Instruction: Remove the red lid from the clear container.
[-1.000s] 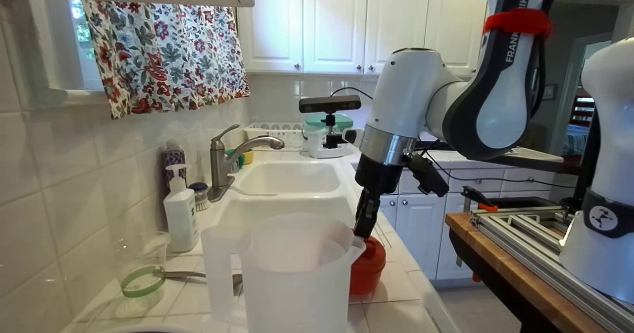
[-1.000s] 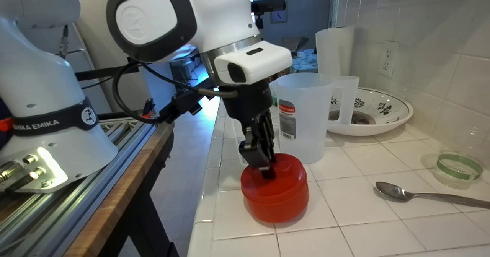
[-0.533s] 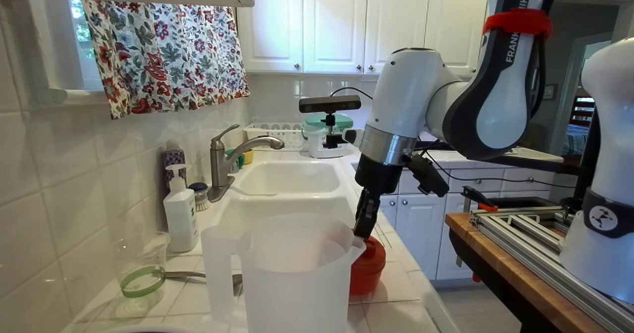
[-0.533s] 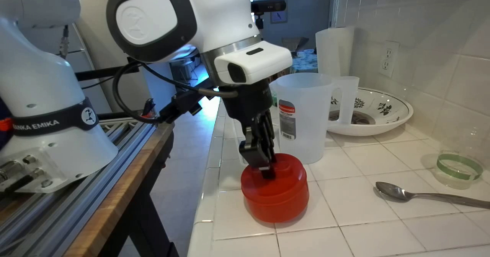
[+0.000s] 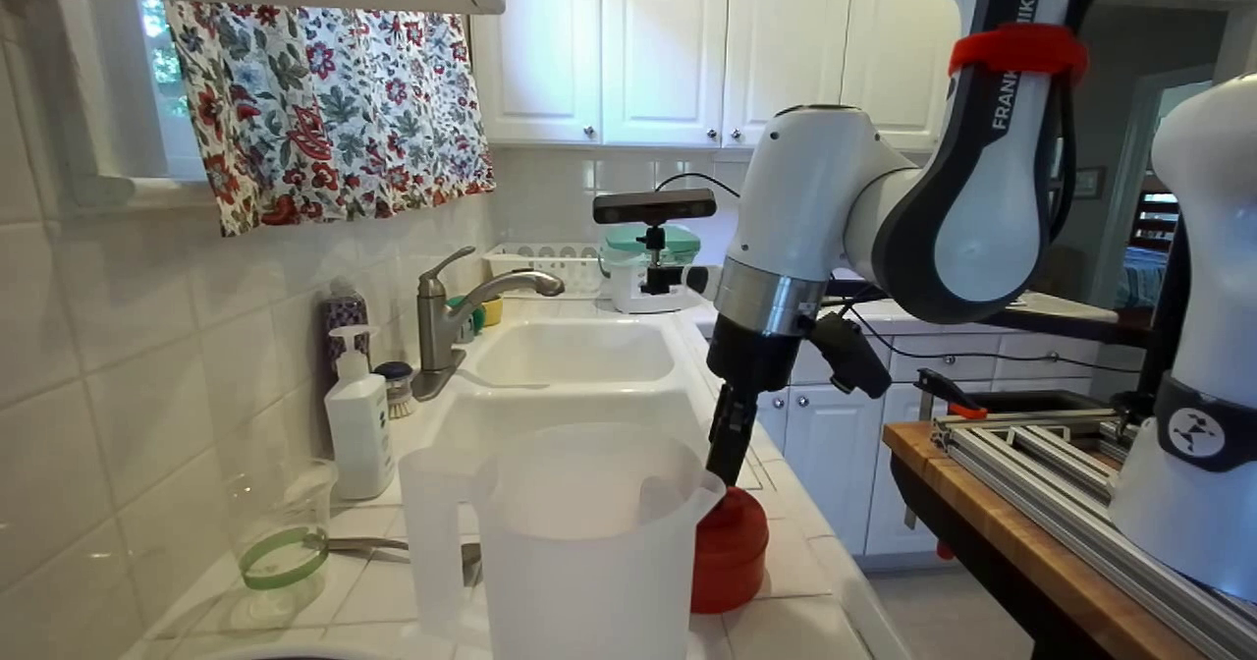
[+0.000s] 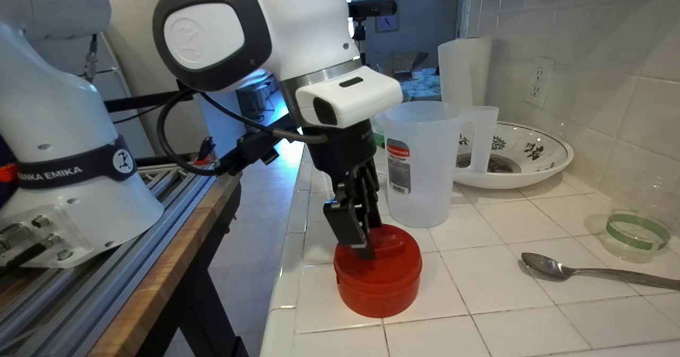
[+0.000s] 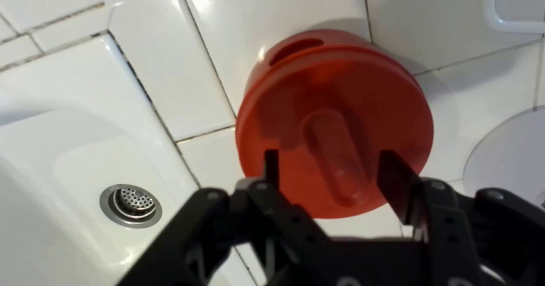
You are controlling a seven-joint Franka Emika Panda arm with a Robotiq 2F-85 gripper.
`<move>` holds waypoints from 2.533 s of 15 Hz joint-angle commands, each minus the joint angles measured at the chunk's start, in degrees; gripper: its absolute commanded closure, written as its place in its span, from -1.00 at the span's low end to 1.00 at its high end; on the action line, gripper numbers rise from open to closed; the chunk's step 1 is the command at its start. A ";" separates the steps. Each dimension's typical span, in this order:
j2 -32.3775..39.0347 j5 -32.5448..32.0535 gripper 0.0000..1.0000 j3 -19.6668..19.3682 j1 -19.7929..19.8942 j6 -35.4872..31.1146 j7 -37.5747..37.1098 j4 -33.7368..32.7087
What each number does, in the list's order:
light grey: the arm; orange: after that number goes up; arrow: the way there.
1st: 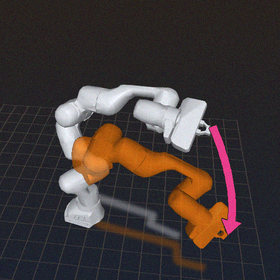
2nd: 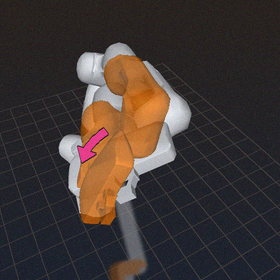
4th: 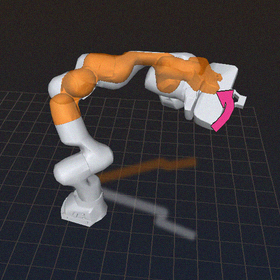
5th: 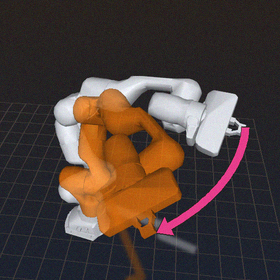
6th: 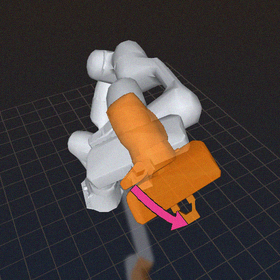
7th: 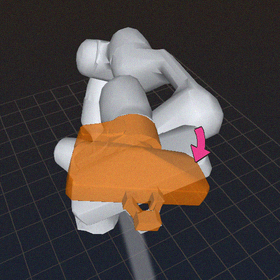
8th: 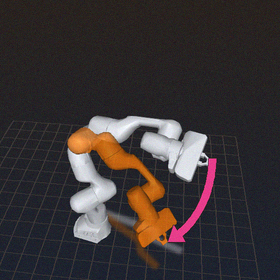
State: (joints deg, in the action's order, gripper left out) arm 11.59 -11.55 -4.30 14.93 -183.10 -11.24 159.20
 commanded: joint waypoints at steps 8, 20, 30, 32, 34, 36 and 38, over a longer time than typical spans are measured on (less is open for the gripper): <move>-4.58 -1.11 -0.98 -1.80 -3.07 5.95 -0.96 -0.12; -25.30 2.31 -1.00 3.86 -10.83 28.59 -3.20 -2.04; -31.52 4.87 -1.00 6.76 -11.36 35.72 -3.00 -2.15; -31.79 4.92 -1.00 6.77 -11.35 35.93 -3.00 -2.09; -31.79 4.92 -1.00 6.77 -11.35 35.93 -3.00 -2.04; -31.79 4.92 -1.00 6.77 -11.35 35.93 -3.00 -2.04; -31.79 4.92 -1.00 6.77 -11.35 35.93 -3.00 -2.04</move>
State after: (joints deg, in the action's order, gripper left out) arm -20.12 -7.10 1.85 2.99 -147.33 -14.64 157.21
